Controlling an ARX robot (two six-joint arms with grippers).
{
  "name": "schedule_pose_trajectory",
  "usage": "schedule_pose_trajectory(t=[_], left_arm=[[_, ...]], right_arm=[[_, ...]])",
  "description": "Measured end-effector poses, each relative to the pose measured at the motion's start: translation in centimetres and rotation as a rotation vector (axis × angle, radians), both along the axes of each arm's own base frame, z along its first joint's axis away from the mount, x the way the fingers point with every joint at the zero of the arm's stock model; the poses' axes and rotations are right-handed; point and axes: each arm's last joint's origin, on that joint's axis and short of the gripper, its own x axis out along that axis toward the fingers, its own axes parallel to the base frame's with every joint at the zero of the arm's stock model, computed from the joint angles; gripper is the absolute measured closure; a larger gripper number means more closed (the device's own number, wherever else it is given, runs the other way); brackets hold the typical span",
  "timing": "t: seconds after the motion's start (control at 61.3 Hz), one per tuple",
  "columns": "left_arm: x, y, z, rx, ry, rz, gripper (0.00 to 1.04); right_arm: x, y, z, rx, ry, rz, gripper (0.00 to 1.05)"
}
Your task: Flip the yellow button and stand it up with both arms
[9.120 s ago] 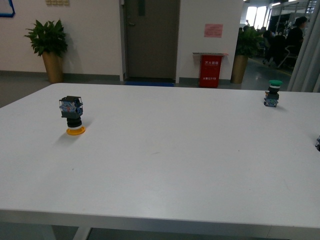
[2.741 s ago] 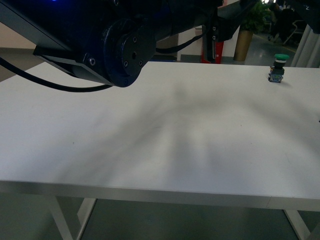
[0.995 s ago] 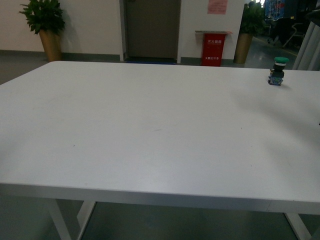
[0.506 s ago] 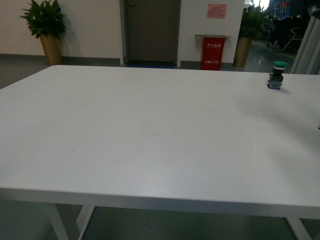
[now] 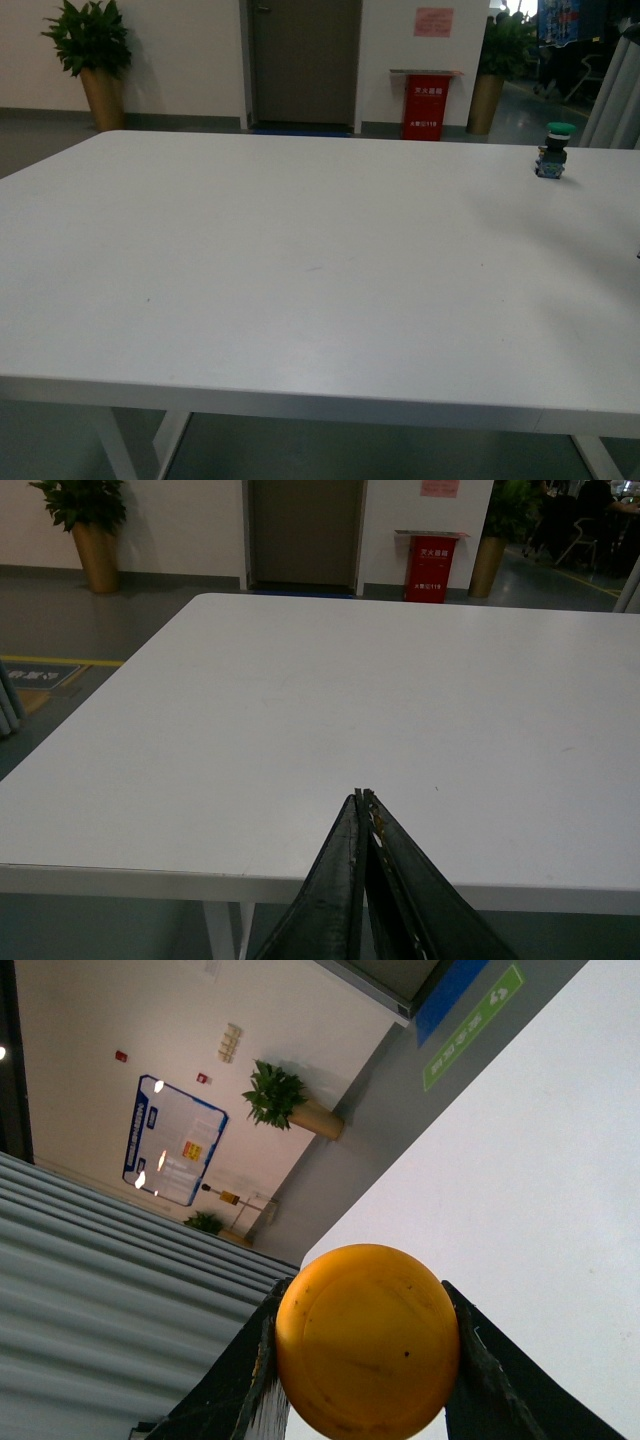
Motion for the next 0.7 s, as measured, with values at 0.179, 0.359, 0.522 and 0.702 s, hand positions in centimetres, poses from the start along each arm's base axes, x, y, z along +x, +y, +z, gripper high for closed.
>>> schedule_pose_trajectory(t=[0.179,0.359,0.522,0.702], left_arm=[[-0.5,0.0,0.0,0.0,-0.001,0.0,1.01],[-0.9,0.0,0.0,0.0,-0.002,0.0,1.01],[-1.1,0.0,0.0,0.0,-0.001,0.0,1.01],[-2.3,0.0,-0.4,0.0,0.009,0.0,1.01]], right_arm=[[0.0,0.2,0.0,-0.005,0.001,0.005,0.7],[0.0,0.4,0.0,-0.011,0.004,0.009,0.7],[-0.1,0.4,0.0,-0.012,0.004,0.005,0.7],[-0.1,0.4,0.0,-0.015,0.008,0.004,0.7]])
